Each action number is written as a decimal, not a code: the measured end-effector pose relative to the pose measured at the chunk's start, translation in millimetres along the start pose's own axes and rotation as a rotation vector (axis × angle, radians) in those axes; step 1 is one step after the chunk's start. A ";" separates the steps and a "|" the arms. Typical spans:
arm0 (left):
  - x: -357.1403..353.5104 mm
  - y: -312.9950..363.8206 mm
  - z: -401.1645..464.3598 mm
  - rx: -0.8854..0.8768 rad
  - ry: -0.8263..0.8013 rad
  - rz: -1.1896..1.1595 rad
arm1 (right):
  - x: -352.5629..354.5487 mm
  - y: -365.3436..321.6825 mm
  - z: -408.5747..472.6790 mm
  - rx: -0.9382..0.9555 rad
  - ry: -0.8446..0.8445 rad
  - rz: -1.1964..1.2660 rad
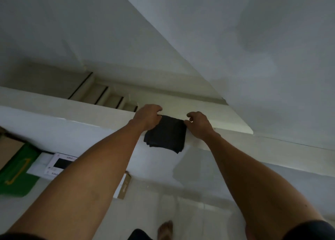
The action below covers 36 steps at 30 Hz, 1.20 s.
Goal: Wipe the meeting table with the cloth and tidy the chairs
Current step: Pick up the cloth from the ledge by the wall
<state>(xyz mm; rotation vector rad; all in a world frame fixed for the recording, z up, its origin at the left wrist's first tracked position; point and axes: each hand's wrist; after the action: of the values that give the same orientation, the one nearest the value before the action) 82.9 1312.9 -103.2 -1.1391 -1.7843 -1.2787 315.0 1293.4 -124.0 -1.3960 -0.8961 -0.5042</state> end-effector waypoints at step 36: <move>33.3 -56.0 -248.2 0.345 0.290 -0.349 | 2.3 -138.2 -109.5 0.326 -0.119 0.415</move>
<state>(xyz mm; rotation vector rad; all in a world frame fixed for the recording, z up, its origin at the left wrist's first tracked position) 23.7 1077.8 -19.1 -0.4408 -1.9338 -1.1916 236.0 1167.3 -29.5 -1.2724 -0.7171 0.0404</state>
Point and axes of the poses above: each hand's wrist, its own z-axis towards the middle knuckle, its own x-axis out of the back of the hand, y = z × x, and after that the axes turned 14 degrees about x, right-handed
